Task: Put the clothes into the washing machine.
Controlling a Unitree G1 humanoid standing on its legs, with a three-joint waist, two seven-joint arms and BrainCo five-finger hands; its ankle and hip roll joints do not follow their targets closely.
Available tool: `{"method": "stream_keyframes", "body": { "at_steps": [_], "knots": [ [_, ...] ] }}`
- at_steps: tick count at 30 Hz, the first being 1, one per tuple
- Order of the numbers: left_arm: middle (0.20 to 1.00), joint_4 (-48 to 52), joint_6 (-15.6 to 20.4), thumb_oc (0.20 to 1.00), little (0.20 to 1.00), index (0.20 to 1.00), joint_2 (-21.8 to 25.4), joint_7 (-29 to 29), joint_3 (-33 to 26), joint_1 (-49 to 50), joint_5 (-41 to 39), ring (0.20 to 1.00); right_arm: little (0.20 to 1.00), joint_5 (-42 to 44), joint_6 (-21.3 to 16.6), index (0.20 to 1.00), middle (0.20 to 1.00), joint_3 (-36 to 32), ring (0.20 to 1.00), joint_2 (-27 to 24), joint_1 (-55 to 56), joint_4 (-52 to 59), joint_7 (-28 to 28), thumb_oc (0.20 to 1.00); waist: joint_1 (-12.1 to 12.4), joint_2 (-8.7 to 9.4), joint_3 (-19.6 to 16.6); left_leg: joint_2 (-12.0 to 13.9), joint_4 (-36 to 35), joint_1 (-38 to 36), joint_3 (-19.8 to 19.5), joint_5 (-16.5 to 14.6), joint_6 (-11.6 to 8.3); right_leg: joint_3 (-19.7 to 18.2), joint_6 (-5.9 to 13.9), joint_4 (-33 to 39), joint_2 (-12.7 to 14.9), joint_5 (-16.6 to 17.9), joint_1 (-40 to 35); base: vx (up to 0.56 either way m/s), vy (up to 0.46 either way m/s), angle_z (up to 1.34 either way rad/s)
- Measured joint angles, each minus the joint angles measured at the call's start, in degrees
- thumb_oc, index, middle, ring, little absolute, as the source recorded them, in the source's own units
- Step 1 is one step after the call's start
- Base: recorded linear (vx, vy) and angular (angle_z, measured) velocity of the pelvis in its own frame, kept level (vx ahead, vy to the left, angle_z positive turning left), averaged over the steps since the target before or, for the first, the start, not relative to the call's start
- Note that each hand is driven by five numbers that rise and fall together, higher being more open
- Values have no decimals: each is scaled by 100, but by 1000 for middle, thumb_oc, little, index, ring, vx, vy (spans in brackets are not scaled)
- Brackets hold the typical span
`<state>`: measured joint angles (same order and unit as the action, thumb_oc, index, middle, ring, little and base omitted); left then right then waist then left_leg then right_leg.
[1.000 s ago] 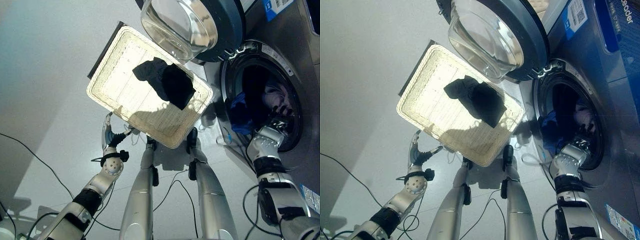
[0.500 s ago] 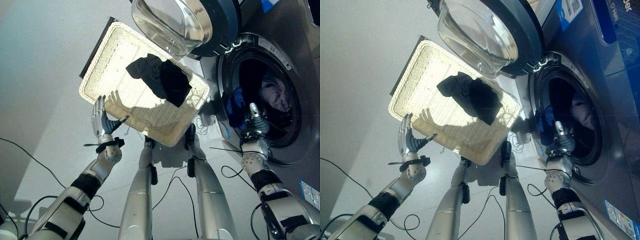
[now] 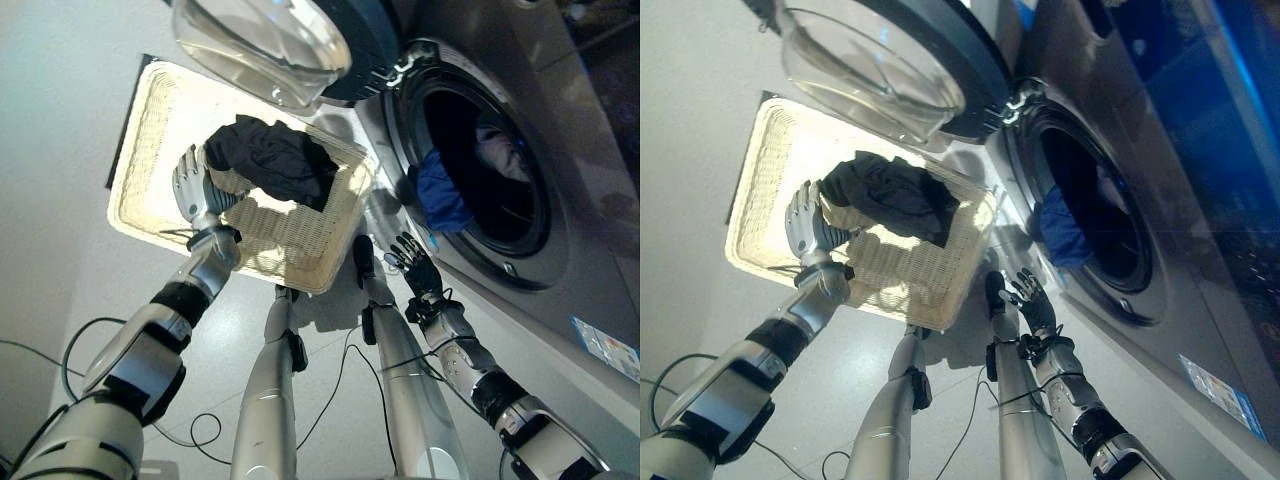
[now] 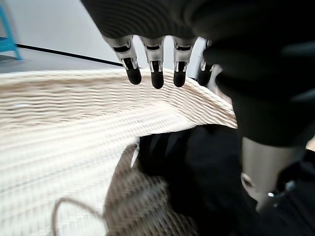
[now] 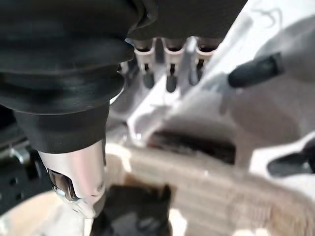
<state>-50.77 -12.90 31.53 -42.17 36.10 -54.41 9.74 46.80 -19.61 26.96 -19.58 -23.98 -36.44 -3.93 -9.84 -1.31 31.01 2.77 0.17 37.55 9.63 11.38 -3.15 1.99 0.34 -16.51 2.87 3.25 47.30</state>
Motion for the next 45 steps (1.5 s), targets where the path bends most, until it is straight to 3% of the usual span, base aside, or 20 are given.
{"method": "stream_keyframes", "body": {
  "at_steps": [6, 16, 22, 23, 24, 25, 27, 28, 31, 33, 38, 42, 45],
  "knots": [
    [1000, -628, -184, 1000, 1000, 1000, -190, 569, 387, -384, 83, 1000, 1000, 13, -10, 1000, 1000, 36, 1000, -65, -48, -77, -16, 1000, -90, 36, -1, 54, 146, 20, 30, -77, -61, -17, -5, -17, -47, 3, 0, 38, 15, -5],
    [1000, -1427, -864, 1000, 1000, 1000, -312, 918, 335, -884, -67, 1000, 1000, 141, -19, 1000, 1000, 189, 1000, 45, 19, 70, -27, 1000, -366, 487, -60, 121, 519, 409, 156, -280, -56, -133, -2, -38, -101, 30, 299, 45, -12, -6],
    [1000, -1815, -938, 1000, 1000, 1000, -350, 837, 315, -1064, -340, 1000, 1000, 228, -13, 1000, 1000, 477, 1000, 66, 189, 447, 26, 1000, -489, 718, -102, 162, 634, 429, 202, -367, -68, -124, -34, -15, -124, 58, 280, 14, -45, -5],
    [589, -1850, -916, 589, 589, 589, -328, 833, 311, -1096, -450, 589, 1000, 236, -15, 1000, 1000, 510, 1000, 67, 214, 476, 51, 1000, -503, 735, -112, 164, 641, 434, 203, -374, -77, -124, -34, -11, -124, 58, 281, 16, -55, -2],
    [363, -1846, -797, 363, 363, 363, -364, 833, 305, -1126, -697, 363, 1000, 243, -15, 1000, 1000, 525, 1000, 74, 254, 480, 58, 1000, -498, 753, -123, 174, 658, 450, 203, -390, -98, -125, -32, 7, -136, 57, 281, 19, -74, -3],
    [200, -1823, -591, 200, 200, 200, -340, 800, 171, -1134, -972, 200, 1000, 281, -16, 1000, 1000, 548, 1000, 76, 281, 508, 56, 1000, -488, 765, -130, 191, 667, 472, 202, -389, -99, -125, -20, 38, -148, 67, 281, 22, -78, -1],
    [200, -1738, 157, 200, 200, 200, -310, 651, -502, -1169, -2016, 200, 1000, 395, -19, 1000, 1000, 552, 1000, 99, 354, 558, 45, 1000, -462, 767, -132, 224, 670, 523, 183, -394, -108, -102, 1, 81, -174, 88, 297, 13, -67, 3],
    [200, -1704, 728, 200, 200, 200, -283, 643, -843, -1173, -2792, 200, 1000, 450, -19, 1000, 1000, 557, 1000, 127, 403, 567, 48, 1000, -457, 770, -133, 232, 668, 539, 161, -384, -102, -77, -2, 92, -176, 93, 296, 0, -82, 6],
    [200, -1322, 1744, 200, 200, 200, -261, 850, -1127, -926, -3987, 200, 1000, 455, -24, 1000, 1000, 536, 1000, 217, 536, 619, 30, 1000, -445, 801, -155, 239, 683, 608, 123, -379, -91, -6, 26, 142, -168, 114, 304, -9, -80, 6],
    [200, -881, 2284, 200, 200, 200, -385, 1319, -1140, -628, -4272, 200, 1000, 452, -22, 1000, 1000, 548, 1000, 360, 595, 695, -13, 1000, -455, 894, -198, 231, 668, 689, 72, -342, -57, 25, 22, 207, -168, 143, 334, -35, -51, 10],
    [200, -706, 2535, 200, 200, 200, -1060, 1666, -934, -437, -4298, 200, 1000, 454, -22, 1000, 1000, 541, 1000, 602, 563, 867, -39, 1000, -486, 1127, -187, 151, 623, 723, -4, -313, -18, 38, -9, 224, -107, 182, 341, -45, -32, 7],
    [200, -692, 2610, 200, 200, 200, -1200, 1500, -811, -446, -4061, 200, 1000, 453, -22, 1000, 1000, 545, 1000, 654, 567, 889, -39, 1000, -500, 1150, -191, 127, 635, 695, -47, -312, -14, 42, -9, 215, -87, 181, 303, -34, 9, 1],
    [200, -693, 2611, 200, 200, 200, -974, 1314, -821, -408, -3971, 200, 1000, 457, -35, 1000, 1000, 539, 1000, 626, 658, 851, 21, 1000, -477, 1149, -191, 134, 666, 642, -73, -293, -8, 83, 18, 113, -80, 148, 270, -40, -6, 3]
  ]
}}
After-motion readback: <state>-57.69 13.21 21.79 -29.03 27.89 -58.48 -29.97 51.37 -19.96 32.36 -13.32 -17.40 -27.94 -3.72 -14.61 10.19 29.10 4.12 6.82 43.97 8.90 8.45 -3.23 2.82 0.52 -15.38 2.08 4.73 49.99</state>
